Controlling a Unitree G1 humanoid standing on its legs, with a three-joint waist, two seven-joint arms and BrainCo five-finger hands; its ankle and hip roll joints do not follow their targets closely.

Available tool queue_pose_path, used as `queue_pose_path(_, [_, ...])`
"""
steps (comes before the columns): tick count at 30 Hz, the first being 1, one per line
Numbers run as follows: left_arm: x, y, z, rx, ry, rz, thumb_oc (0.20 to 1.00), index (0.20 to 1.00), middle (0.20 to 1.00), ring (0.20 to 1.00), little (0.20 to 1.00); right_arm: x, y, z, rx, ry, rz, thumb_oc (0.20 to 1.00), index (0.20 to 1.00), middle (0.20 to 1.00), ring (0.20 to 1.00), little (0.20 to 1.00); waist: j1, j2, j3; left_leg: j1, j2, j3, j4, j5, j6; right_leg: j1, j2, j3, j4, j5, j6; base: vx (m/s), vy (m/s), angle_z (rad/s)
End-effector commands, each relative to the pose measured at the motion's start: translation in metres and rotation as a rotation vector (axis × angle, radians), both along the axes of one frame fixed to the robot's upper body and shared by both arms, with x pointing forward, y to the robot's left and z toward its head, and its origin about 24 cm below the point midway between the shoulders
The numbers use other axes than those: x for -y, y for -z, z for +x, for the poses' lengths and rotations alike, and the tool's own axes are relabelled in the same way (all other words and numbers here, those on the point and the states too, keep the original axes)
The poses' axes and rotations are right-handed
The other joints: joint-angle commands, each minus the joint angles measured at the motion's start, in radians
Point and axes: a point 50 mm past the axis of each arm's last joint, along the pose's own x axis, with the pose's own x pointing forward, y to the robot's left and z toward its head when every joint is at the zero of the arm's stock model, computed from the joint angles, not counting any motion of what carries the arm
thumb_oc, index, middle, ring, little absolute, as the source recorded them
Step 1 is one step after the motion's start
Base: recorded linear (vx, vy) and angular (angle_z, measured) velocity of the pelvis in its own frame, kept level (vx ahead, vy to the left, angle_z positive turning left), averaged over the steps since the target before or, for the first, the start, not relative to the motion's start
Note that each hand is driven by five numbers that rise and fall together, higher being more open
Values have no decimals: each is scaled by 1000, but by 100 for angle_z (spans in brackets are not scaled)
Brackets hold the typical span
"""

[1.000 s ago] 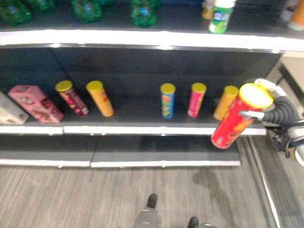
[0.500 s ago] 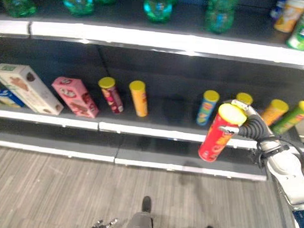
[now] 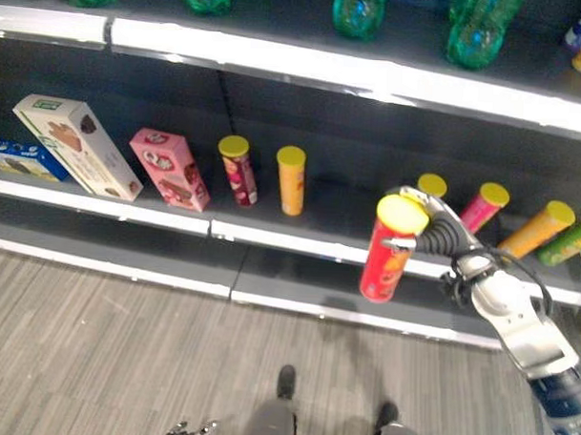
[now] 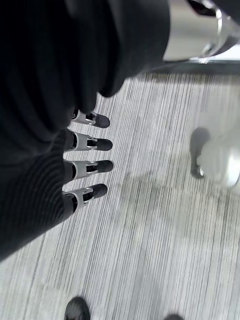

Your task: Put the goods on the table back onto the shelves and tidy them up.

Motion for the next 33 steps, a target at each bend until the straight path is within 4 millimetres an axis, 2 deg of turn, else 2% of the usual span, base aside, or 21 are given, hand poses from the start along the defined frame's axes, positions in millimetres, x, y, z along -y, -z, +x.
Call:
queue_pose_path(1, [-5, -3, 0, 34, -45, 10, 1000, 1000, 1000, 1000, 1000, -12, -36, 3, 203, -20, -13, 200, 200, 200, 200, 200, 20, -6, -17, 45, -9, -17, 94, -155, -18, -30, -32, 13, 64, -25, 3, 18, -97, 45])
queue_pose_path(8, [6, 1, -1, 19, -14, 5, 1000, 1000, 1000, 1000, 1000, -11, -42, 29, 288, 136, -31, 200, 200, 200, 200, 200, 65, 39, 1, -7, -11, -90, 82, -123, -32, -29, -31, -47, 87, -62, -8, 6, -71, 24])
queue_pose_path(11, [8, 3, -2, 3, 15, 13, 1000, 1000, 1000, 1000, 1000, -7, -45, 41, 315, 218, -16, 200, 200, 200, 200, 200, 88, 62, 10, -21, -16, -119, 77, -112, -35, -31, -36, -77, 107, -79, -12, 1, -49, 42])
queue_pose_path(12, [10, 2, 2, 10, 37, 21, 1000, 1000, 1000, 1000, 1000, -1, -49, 49, 342, 285, 6, 200, 200, 200, 200, 200, 106, 78, 17, -32, -21, -143, 73, -103, -39, -31, -42, -106, 124, -90, -13, -2, -53, 47])
queue_pose_path(15, [11, 1, 4, 18, 45, 22, 1000, 1000, 1000, 1000, 1000, 3, -51, 52, 356, 320, 5, 200, 200, 200, 200, 200, 110, 86, 20, -40, -25, -158, 73, -99, -40, -31, -45, -120, 133, -96, -15, 3, -40, 49])
queue_pose_path(16, [12, -1, 14, 48, 71, 28, 1000, 1000, 1000, 1000, 1000, 15, -59, 61, 391, 405, -7, 200, 200, 200, 200, 200, 129, 105, 29, -56, -33, -185, 76, -93, -44, -36, -52, -146, 154, -106, -16, 3, -50, 45])
queue_pose_path(21, [22, -8, 35, 129, 123, 21, 1000, 1000, 1000, 1000, 1000, 50, -81, 75, 458, 599, -27, 200, 200, 200, 200, 200, 164, 144, 58, -98, -44, -221, 76, -74, -51, -57, -64, -190, 184, -122, -19, -14, -46, 42])
queue_pose_path(23, [24, -8, 37, 132, 133, 17, 1000, 1000, 1000, 1000, 1000, 56, -87, 75, 481, 627, -34, 200, 200, 200, 200, 200, 170, 149, 62, -104, -45, -226, 74, -70, -52, -61, -64, -194, 186, -124, -20, 2, -24, 29])
queue_pose_path(25, [30, -7, 38, 140, 162, 11, 1000, 1000, 1000, 1000, 1000, 77, -97, 72, 535, 724, -85, 200, 200, 200, 200, 200, 182, 164, 75, -117, -50, -234, 66, -67, -53, -72, -67, -201, 195, -135, -21, 6, -25, 15])
queue_pose_path(29, [33, -8, 42, 155, 172, 9, 1000, 1000, 1000, 1000, 1000, 90, -103, 70, 563, 776, -107, 200, 200, 200, 200, 200, 185, 176, 81, -126, -51, -239, 65, -64, -53, -83, -71, -201, 204, -136, -20, -4, -2, 4])
queue_pose_path(33, [37, -11, 49, 183, 193, 4, 1000, 1000, 1000, 1000, 1000, 113, -111, 60, 616, 871, -120, 200, 200, 200, 200, 200, 185, 190, 90, -145, -57, -242, 62, -58, -54, -97, -74, -204, 205, -140, -20, 0, 0, 0])
